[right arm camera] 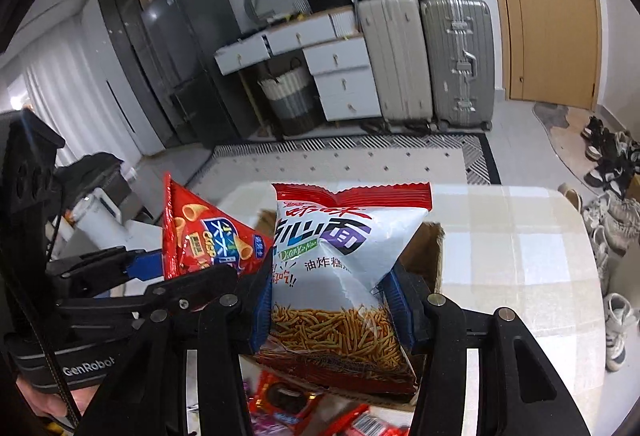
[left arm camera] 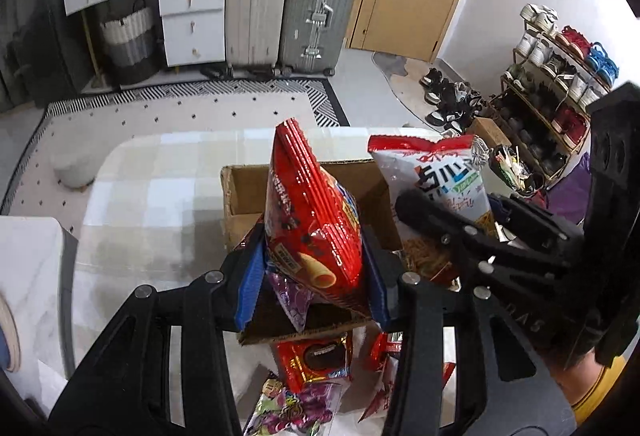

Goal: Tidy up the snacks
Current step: 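Lift both bags and carry them over the cardboard box, then open both tools to drop the bags into the box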

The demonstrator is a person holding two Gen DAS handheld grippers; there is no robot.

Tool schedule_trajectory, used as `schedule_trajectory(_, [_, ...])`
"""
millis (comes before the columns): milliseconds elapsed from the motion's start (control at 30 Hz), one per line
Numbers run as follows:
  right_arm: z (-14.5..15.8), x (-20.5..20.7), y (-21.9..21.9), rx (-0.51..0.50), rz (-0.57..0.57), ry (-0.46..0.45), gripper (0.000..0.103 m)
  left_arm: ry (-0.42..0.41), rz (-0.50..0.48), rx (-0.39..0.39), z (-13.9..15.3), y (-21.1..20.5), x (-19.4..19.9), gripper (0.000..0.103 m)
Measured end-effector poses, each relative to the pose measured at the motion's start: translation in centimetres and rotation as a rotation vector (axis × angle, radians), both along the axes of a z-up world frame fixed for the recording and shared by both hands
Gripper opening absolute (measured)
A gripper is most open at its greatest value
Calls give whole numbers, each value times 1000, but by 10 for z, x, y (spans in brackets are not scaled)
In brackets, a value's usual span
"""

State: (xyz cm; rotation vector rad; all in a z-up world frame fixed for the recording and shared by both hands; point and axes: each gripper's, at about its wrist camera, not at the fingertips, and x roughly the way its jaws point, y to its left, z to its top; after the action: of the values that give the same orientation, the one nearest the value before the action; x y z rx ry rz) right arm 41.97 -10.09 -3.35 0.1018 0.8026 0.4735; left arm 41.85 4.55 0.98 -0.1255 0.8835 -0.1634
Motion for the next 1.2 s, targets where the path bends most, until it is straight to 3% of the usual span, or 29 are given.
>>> schedule_trajectory(467, [-46,29,-2,2,12,112,50,59,16,-27,-52,6,62,42])
schedule_trajectory(700, [-55,27,-2,18,-1,137,50,53,23,-40,-60,6,58,44])
schedule_trajectory(933, [-56,25,9,-42,1,141,52,37,32,-44,-57,8,47,44])
schedule_trajectory(1200, [-48,13,11,-70,-4,99,64,3,47,-36,-34,17,11,47])
